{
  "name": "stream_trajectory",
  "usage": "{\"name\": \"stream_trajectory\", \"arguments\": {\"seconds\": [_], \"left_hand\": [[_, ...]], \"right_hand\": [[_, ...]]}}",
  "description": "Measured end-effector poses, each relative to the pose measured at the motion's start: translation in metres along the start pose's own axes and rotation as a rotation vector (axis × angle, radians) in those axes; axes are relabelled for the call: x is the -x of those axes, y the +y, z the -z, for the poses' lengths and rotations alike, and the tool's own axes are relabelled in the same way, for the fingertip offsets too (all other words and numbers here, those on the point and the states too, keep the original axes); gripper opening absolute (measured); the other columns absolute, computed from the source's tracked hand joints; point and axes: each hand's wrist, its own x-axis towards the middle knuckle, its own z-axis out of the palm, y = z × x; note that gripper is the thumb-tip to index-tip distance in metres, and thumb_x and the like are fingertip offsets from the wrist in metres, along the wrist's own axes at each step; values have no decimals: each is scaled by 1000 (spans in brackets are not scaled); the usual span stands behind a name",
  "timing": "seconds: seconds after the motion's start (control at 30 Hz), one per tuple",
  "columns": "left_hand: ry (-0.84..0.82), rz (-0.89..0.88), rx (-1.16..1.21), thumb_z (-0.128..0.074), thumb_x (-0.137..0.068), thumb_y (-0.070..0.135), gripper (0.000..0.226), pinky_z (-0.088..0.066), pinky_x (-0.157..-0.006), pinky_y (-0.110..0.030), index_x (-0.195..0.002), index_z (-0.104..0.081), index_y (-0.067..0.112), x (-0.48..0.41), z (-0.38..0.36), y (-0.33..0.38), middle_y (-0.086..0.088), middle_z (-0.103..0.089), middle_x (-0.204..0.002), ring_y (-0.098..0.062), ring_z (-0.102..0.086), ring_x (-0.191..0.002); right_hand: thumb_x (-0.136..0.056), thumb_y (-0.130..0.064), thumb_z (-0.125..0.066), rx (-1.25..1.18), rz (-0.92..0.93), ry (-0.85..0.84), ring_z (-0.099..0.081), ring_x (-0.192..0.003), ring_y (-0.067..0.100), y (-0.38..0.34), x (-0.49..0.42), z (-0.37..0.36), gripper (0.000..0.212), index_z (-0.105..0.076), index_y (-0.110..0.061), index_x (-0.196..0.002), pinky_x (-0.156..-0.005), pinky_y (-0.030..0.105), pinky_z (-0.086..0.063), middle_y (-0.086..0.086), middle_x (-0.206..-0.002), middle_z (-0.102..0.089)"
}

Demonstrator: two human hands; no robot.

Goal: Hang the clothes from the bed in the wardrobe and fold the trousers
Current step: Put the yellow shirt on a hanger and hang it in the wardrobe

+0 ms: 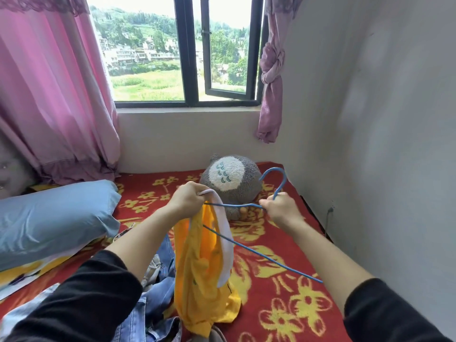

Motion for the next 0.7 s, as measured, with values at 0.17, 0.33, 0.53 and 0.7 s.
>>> {"name": "stream_trajectory", "arguments": {"seconds": [0.17,0.33,0.53,0.7], "left_hand": [[-79,-64,147,-57,-92,24,17,-33,-40,-15,-95,-73,30,8,-20,27,12,-55,-54,0,-39,-38],[-341,20,307,-63,-81,29,57,-53,-62,-27,-136,-49,23,20,-6,22,1,-66,-76,-12,-65,-66],[-118,-227,-450,-48,-88,31,23,-25,-97,-37,-106,-62,32,15,-12,15,5,-48,-105,-22,-36,-113],[-123,-273,-263,-42,-83,7,20,-29,-58,-32,-77,-52,22,14,-8,2,2,-54,-73,-23,-46,-72]], "right_hand": [[-87,-25,-52,-14,-16,-31,-56,-70,32,-9,11,-40,32,-64,-4,-65,-53,34,-32,9,-64,-60],[-75,-15,-57,-246,-17,10,-45,-55,20,-16,9,-27,32,-59,-15,-44,-53,35,-31,1,-49,-49],[-70,-17,-62,-353,51,-67,-47,-48,10,-25,20,-32,21,-66,1,-59,-49,22,-36,1,-51,-58],[-60,-13,-50,-483,107,-399,-55,-62,10,-29,20,-12,33,-75,-7,-80,-57,21,-44,-2,-64,-66]]}}
